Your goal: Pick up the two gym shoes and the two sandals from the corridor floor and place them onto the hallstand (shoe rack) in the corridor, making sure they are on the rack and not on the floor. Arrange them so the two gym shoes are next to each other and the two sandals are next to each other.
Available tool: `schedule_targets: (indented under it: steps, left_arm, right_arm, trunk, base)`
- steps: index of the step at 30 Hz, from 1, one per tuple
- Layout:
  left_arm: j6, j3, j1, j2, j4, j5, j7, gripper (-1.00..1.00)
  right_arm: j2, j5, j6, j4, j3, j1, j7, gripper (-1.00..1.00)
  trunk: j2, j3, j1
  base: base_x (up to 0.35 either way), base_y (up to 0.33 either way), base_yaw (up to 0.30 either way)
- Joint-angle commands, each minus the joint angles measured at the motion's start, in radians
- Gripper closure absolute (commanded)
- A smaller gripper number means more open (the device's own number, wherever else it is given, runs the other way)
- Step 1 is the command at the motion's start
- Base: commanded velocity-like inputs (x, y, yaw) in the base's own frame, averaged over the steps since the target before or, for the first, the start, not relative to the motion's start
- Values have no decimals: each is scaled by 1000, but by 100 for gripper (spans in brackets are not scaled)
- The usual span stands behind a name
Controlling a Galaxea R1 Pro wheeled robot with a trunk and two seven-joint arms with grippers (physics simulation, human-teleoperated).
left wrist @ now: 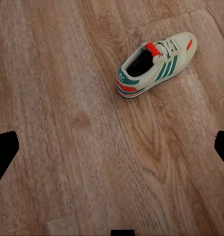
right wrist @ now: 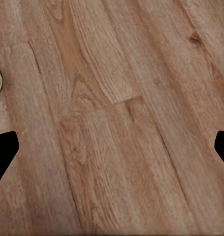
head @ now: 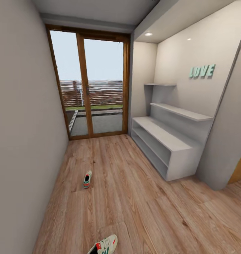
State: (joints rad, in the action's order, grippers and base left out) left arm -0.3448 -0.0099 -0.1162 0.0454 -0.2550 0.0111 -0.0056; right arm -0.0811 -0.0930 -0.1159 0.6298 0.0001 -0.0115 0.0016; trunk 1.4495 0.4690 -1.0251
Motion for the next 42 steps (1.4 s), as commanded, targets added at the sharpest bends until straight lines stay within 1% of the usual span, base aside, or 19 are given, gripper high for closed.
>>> schedule_targets:
  steps: [1,9,13,24,42]
  left_arm:
    - [-3,-1,0,0,0,1,-1,-100]
    - [-3,0,0,1,0,1,-1,-100]
    - [-3,0,0,0,0,1,-1,-100]
    - [-2,-1,0,-2,-1,1,3,-100]
    - [-2,-1,0,-2,-1,1,4,-100]
  right_arm:
    - [0,-10,-4,-1,1,-1,0,-100]
    - [0,-10,-4,-1,1,-1,0,-100]
    - [0,-10,-4,-1,1,-1,0,-100]
    - [0,-10,-4,-1,1,-1,0,-100]
    - [0,-10,-4,-1,1,-1,-1,-100]
  trunk:
    - [1,1,0]
    - [1,1,0]
    - [1,1,0]
    - [1,1,0]
    - [1,1,0]
  base:
    - [2,1,-291]
    - [1,1,-281]
    - [26,0,-166]
    - [257,-69,-20]
    - [262,-163,0]
